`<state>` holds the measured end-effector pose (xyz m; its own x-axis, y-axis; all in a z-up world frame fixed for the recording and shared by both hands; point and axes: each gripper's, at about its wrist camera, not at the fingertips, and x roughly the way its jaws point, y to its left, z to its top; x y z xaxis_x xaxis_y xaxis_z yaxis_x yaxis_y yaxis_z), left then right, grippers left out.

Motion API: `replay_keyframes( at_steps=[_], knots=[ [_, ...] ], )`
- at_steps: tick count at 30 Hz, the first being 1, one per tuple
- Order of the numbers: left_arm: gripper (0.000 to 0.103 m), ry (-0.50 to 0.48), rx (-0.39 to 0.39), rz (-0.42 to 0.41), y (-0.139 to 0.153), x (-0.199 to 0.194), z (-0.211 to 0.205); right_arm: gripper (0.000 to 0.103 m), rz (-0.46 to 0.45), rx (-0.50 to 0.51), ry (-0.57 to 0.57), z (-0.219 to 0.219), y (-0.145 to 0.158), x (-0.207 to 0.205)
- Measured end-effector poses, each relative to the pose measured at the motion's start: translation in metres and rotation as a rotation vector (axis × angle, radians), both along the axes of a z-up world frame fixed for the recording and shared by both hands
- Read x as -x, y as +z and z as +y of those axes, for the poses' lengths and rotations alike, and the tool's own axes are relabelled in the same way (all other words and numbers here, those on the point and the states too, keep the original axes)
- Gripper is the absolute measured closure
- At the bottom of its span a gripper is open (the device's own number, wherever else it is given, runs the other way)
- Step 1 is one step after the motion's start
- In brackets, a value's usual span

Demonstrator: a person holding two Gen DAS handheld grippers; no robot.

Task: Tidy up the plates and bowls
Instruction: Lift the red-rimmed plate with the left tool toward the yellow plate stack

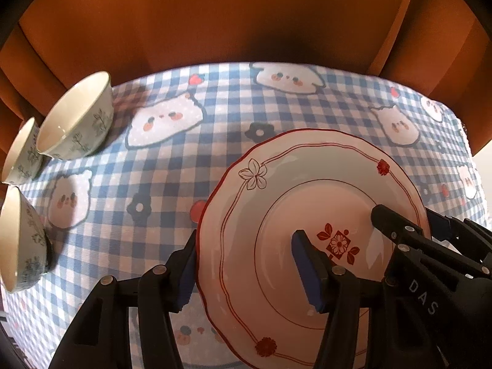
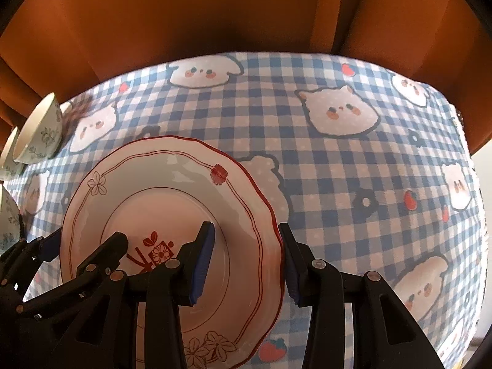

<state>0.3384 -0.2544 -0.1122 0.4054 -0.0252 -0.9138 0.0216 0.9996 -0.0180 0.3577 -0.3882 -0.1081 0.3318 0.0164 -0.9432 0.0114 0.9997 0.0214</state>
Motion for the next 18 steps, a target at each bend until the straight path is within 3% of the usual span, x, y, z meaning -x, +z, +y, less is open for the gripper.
replay_keyframes(
  at_steps=[18],
  knots=[
    [0.045, -0.035, 0.033, -0.133, 0.092, 0.067, 0.013, 0.058, -0.130, 0.035, -0.053, 0.018, 0.101, 0.066]
  ],
)
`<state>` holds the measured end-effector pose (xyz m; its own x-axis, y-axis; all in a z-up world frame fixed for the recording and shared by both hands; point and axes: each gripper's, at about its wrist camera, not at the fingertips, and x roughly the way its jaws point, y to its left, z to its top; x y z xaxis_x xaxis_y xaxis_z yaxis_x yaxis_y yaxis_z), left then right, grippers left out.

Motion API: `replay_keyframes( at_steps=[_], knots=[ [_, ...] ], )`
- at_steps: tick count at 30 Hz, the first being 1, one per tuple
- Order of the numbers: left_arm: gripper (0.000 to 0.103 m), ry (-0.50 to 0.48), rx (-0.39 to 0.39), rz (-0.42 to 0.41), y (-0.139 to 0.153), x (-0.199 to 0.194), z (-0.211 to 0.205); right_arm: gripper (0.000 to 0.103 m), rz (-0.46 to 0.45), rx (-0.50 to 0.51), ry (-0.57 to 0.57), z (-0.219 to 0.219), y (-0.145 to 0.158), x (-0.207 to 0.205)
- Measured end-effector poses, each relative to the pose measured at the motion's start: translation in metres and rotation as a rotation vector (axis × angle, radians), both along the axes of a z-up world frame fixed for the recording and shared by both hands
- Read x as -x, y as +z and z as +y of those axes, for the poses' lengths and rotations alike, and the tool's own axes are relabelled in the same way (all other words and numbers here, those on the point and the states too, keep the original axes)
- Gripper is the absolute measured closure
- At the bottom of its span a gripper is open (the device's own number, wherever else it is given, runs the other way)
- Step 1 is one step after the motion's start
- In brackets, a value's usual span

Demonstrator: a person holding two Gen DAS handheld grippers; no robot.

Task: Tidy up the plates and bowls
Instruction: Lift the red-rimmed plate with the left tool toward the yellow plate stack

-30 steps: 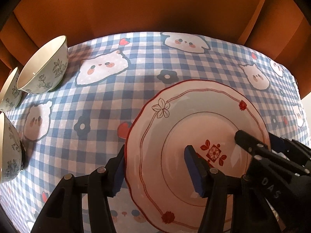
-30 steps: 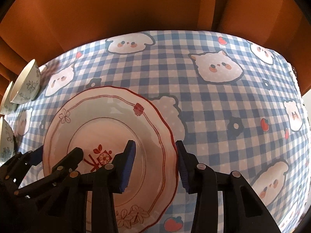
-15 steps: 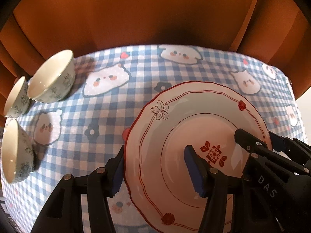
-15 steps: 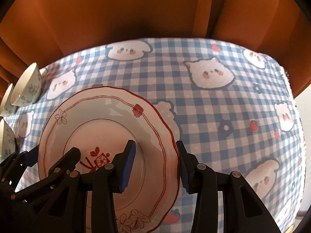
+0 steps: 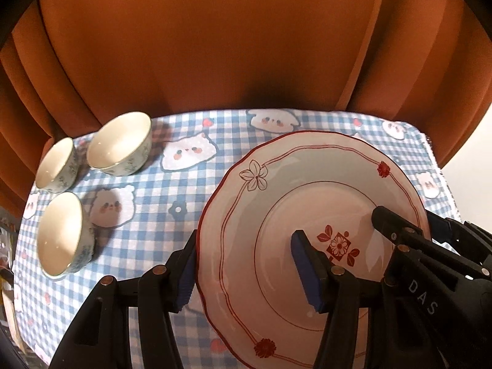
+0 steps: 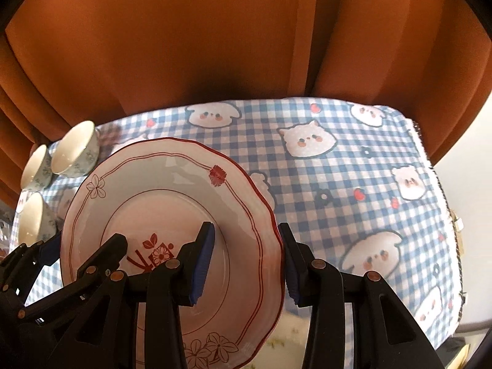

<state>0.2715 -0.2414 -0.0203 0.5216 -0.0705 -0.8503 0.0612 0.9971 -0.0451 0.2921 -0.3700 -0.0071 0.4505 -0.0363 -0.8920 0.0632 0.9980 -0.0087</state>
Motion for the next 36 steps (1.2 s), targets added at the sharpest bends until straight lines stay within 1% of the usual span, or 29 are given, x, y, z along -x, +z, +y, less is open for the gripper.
replay_keyframes(
  at_steps=[5, 9, 17, 23, 28, 36],
  knots=[
    [0.045, -0.020, 0.010, -0.037, 0.018, 0.027, -0.001, 0.058, -0.031, 0.019, -0.013, 0.007, 0.025, 0.030],
    [0.045, -0.037, 0.017, -0.048, 0.024, 0.047, -0.001, 0.058, -0.046, 0.030, -0.033, 0.008, 0.038, 0.054],
    [0.045, -0.061, 0.021, -0.049, 0.023, 0.083, -0.008, 0.058, -0.048, 0.032, -0.054, -0.001, 0.046, 0.096],
    [0.045, -0.070, 0.032, -0.025, 0.008, 0.102, -0.026, 0.058, -0.038, 0.020, -0.058, -0.017, 0.038, 0.120],
    [0.045, -0.074, 0.035, 0.008, -0.009, 0.113, -0.049, 0.058, -0.008, 0.013, -0.060, -0.038, 0.026, 0.133],
    [0.045, -0.024, 0.052, 0.090, -0.040, 0.120, -0.071, 0.058, 0.040, -0.009, -0.024, -0.068, -0.003, 0.142]
  ],
)
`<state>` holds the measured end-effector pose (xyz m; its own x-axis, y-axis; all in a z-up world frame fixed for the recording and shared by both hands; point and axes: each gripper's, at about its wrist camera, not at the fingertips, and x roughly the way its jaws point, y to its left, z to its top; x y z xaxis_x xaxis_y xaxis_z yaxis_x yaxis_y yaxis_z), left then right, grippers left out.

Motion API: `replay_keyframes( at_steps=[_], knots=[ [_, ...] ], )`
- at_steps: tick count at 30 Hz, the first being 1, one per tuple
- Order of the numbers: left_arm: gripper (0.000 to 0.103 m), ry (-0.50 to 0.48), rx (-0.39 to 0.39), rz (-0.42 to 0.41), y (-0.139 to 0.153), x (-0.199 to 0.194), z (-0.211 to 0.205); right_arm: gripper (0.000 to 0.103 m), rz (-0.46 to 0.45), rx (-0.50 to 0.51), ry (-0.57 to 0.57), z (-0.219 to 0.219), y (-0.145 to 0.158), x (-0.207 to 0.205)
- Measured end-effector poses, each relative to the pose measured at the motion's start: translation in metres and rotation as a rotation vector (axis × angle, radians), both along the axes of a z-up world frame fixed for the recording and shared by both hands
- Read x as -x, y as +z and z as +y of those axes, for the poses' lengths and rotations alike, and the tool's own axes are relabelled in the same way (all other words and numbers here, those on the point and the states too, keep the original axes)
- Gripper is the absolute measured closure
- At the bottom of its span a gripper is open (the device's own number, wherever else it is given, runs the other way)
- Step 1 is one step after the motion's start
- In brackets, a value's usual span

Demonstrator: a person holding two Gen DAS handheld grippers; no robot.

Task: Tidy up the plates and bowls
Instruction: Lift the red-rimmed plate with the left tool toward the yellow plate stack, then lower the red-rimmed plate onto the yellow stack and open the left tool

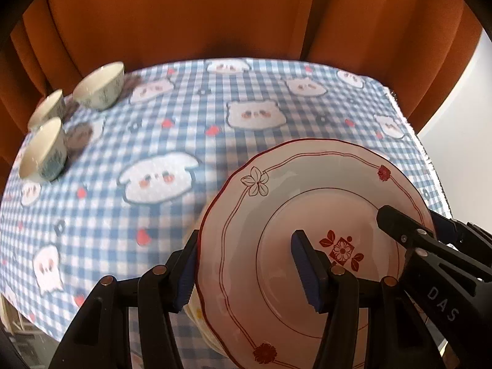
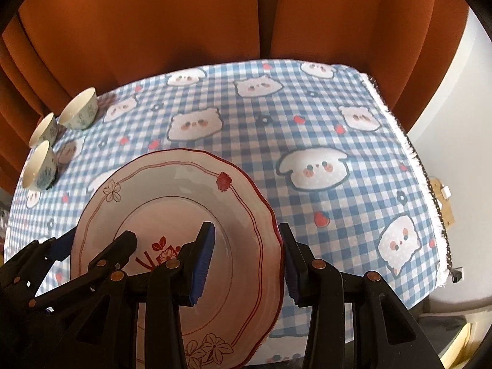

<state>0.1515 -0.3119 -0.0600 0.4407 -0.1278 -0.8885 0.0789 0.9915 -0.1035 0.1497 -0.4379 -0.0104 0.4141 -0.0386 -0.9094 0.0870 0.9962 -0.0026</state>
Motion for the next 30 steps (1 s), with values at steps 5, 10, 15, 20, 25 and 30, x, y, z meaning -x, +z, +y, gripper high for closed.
replay_keyframes(
  at_steps=[5, 10, 15, 20, 25, 30],
  knots=[
    [0.045, 0.018, -0.031, 0.023, -0.012, 0.002, -0.011, 0.058, 0.024, -0.025, 0.026, -0.012, -0.018, 0.001],
    [0.045, 0.037, -0.051, 0.055, -0.026, 0.004, -0.021, 0.058, 0.061, -0.051, 0.046, -0.023, -0.037, -0.001],
    [0.045, 0.063, -0.076, 0.070, -0.033, 0.005, -0.024, 0.058, 0.086, -0.061, 0.073, -0.025, -0.049, -0.006],
    [0.044, 0.095, -0.094, 0.080, -0.038, 0.004, -0.023, 0.058, 0.104, -0.067, 0.101, -0.023, -0.058, -0.008],
    [0.044, 0.109, -0.114, 0.068, -0.038, 0.004, -0.026, 0.058, 0.100, -0.064, 0.118, -0.021, -0.061, -0.009],
    [0.044, 0.124, -0.110, 0.061, -0.038, 0.004, -0.026, 0.058, 0.108, -0.103, 0.124, -0.027, -0.061, -0.008]
  ],
)
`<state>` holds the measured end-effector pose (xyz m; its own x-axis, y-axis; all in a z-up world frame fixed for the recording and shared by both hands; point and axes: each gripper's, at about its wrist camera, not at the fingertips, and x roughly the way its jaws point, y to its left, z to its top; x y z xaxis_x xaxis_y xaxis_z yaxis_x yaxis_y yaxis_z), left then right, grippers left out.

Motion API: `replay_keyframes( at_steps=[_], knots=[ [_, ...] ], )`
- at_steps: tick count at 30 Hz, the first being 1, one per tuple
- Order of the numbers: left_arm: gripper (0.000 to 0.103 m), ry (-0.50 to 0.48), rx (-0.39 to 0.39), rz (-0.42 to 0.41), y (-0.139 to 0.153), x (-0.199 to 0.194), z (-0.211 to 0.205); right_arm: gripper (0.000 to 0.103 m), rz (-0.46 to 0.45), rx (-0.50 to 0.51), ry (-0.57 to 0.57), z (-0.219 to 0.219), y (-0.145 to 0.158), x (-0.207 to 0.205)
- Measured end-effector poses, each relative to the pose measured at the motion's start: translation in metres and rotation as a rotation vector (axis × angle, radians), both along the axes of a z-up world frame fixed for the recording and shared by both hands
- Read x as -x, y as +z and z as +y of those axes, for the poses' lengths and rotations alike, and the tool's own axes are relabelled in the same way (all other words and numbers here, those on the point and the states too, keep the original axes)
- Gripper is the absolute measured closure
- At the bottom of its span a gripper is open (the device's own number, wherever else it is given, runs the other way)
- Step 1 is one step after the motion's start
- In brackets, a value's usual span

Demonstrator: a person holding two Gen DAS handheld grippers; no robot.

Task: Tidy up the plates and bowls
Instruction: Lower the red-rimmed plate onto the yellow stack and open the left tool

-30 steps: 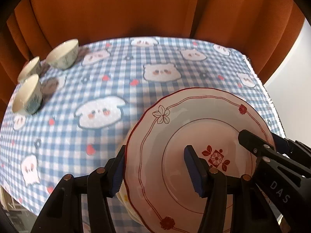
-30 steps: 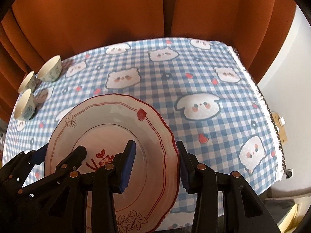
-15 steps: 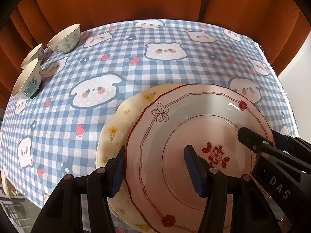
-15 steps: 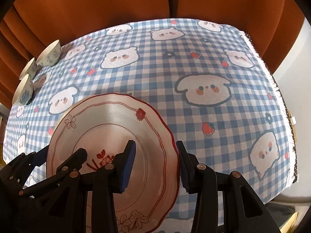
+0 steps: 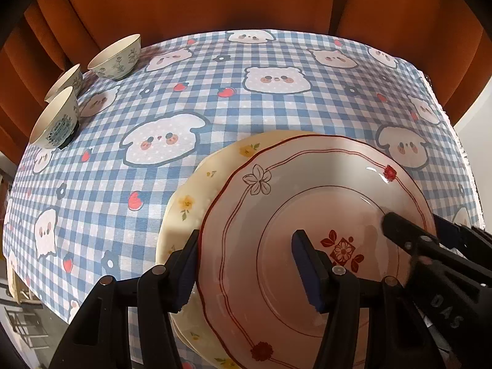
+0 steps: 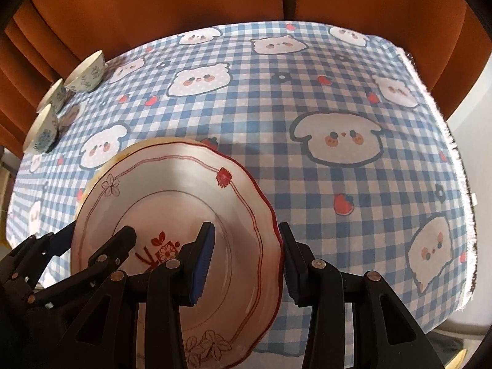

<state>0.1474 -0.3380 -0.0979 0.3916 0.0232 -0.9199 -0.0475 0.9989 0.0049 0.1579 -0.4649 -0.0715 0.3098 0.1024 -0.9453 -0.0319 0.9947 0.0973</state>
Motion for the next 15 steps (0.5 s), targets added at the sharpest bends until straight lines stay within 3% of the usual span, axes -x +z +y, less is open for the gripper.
replay_keyframes(
  at_steps=[2, 3, 5, 15],
  knots=[
    [0.044, 0.000, -0.002, -0.001, 0.000, 0.000, 0.001, 0.059, -0.007, -0.005, -0.020, -0.006, 0.003, 0.003],
    [0.044, 0.000, -0.002, -0.002, 0.000, 0.000, 0.001, 0.070, -0.016, -0.011, -0.029, -0.010, 0.005, 0.004],
    [0.044, 0.006, -0.005, -0.002, 0.000, 0.000, 0.002, 0.077, -0.028, -0.040, -0.032, -0.014, 0.008, 0.005],
    [0.044, 0.053, -0.070, 0.002, 0.001, 0.004, 0.006, 0.077, -0.014, -0.031, 0.019, -0.001, 0.007, 0.000]
  ],
)
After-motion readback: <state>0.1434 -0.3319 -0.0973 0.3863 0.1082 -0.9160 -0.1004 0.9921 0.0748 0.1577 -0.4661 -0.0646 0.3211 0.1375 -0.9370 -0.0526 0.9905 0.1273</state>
